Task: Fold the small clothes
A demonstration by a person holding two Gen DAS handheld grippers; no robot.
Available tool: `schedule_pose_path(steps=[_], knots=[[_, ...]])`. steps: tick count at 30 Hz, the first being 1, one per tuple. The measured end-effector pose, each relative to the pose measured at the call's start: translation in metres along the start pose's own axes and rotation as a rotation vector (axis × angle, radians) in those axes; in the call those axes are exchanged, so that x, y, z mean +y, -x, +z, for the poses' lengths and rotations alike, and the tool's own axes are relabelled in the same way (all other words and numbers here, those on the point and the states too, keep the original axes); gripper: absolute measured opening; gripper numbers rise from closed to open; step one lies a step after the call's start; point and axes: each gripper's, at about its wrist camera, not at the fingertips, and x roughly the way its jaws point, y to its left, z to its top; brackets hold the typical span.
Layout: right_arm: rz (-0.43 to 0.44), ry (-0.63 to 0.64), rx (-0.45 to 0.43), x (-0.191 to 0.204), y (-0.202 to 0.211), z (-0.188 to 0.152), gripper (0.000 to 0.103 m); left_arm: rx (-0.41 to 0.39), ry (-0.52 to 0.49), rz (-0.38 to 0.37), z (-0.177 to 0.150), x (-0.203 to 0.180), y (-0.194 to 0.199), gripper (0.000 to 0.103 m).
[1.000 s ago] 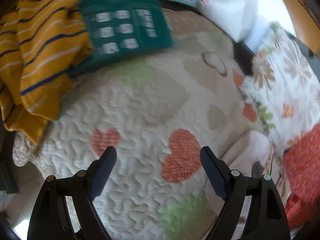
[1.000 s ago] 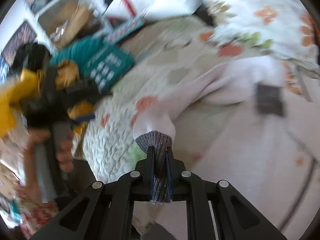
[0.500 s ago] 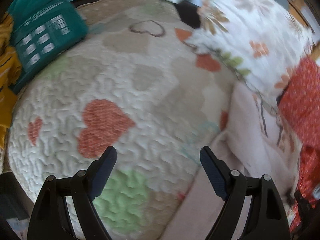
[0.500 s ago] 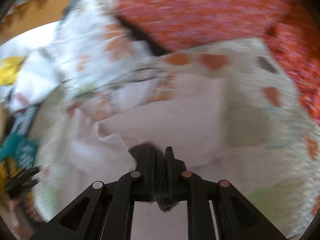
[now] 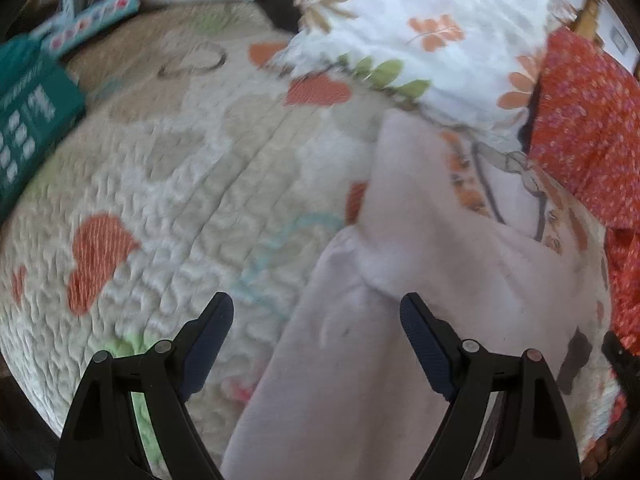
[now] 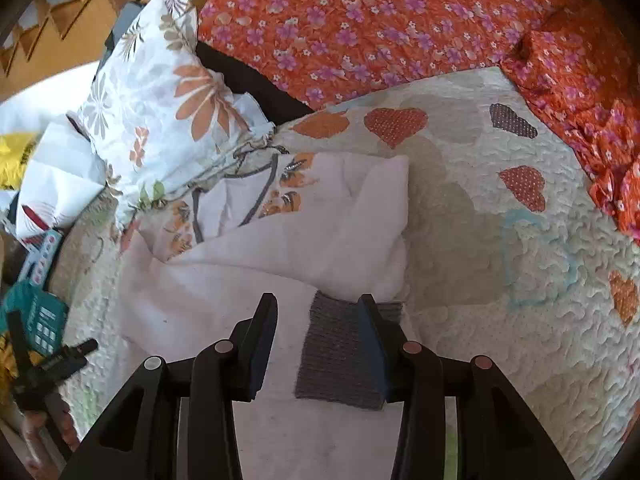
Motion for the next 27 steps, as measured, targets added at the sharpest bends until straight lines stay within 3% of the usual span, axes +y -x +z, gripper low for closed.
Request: schedule_pose_path(steps=[3,6,9,13,17,22,24,25,26,27], knots=[[-0.038,0.033,-0.009,0.003,-0.007,0.002,0.045,-0.031,-0.070,0.014,0.006,-0.015,-0.002,0.085],[-0.066,0.086,-0.010,0.015,-0.016,0.006,0.046,-0.007,-0.063,0.037,0.012,-0.011,-0.014,0.084],[-0.004,0.123,0.026,0.039,-0.032,0.008,0.048,0.030,-0.016,0.023,0.018,-0.002,-0.028,0.084],[0.100,0.197,0.088,0.095,-0.066,0.017,0.052,0.142,0.060,-0.065,0.020,0.008,-0.049,0.067],[0.218,0.254,0.163,0.170,-0.115,0.037,0.057,0.168,0.080,-0.087,0.020,0.010,-0.052,0.066],[0.227,0.329,0.228,0.241,-0.174,0.057,0.063,0.141,0.087,-0.087,0.023,0.020,-0.044,0.066],[0.237,0.361,0.317,0.261,-0.201,0.055,0.062,0.163,0.107,-0.094,0.021,0.029,-0.046,0.066],[0.233,0.393,0.369,0.270,-0.213,0.052,0.041,0.173,0.115,-0.100,0.020,0.031,-0.047,0.066],[0.199,0.460,0.405,0.282,-0.221,0.048,0.005,0.179,0.122,-0.102,0.019,0.034,-0.048,0.067],[0.171,0.504,0.408,0.288,-0.225,0.047,0.006,0.182,0.128,-0.100,0.018,0.037,-0.049,0.067]])
